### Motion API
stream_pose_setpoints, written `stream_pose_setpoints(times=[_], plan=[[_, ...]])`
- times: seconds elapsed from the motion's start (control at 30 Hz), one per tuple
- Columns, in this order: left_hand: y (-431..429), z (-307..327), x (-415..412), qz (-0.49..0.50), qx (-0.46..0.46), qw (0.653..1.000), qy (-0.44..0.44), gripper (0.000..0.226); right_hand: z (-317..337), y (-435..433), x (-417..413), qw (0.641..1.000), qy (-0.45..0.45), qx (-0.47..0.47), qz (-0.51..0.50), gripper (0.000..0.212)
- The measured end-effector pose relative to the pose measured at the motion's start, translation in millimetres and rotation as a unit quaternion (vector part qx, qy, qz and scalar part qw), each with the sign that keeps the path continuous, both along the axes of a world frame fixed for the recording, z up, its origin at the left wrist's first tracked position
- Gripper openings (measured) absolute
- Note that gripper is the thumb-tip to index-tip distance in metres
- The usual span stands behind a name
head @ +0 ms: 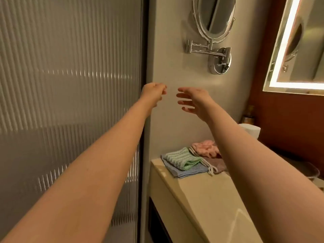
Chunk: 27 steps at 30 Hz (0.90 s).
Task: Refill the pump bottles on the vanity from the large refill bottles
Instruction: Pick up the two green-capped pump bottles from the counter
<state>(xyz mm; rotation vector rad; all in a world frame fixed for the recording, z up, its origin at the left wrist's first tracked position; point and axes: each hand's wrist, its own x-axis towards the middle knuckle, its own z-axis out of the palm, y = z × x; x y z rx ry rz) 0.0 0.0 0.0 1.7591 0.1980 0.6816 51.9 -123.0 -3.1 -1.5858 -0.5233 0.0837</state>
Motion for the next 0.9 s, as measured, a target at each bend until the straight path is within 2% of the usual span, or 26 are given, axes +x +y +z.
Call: stream_pose_setpoints(times=[0.3,0.43,0.7,0.9], plan=[[-63,-47,-13,-0.071,-0.029,0.997,0.002,0.014,-37,-81,-41,0.994,-0.001,-0.023,-0.105,0.022],[-107,-52,-18,-0.132,-0.034,0.991,0.005,0.019,-39,-134,-59,0.986,-0.003,-0.031,-0.166,0.026],[-199,-54,-17,-0.223,0.0,0.974,0.025,0.014,-54,-229,-76,0.963,0.032,-0.054,-0.263,0.02],[-283,-76,3,-0.291,0.023,0.955,0.052,0.023,-69,-305,-78,0.937,0.057,-0.063,-0.339,0.025]])
